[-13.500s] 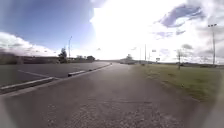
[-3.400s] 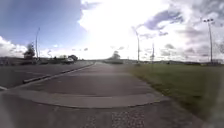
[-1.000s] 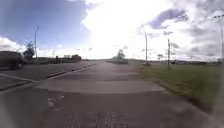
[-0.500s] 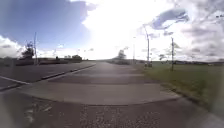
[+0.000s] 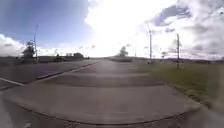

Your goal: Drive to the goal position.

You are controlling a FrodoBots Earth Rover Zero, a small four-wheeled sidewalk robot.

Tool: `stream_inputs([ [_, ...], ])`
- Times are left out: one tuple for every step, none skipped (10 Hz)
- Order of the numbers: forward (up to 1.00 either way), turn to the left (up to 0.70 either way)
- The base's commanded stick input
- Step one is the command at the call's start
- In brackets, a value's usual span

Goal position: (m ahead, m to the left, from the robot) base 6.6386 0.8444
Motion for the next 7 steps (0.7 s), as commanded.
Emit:
stream_inputs([
  [1.0,0.0],
  [1.0,0.0],
  [1.0,0.0],
  [1.0,0.0],
  [1.0,0.0],
  [1.0,0.0],
  [1.0,0.0],
])
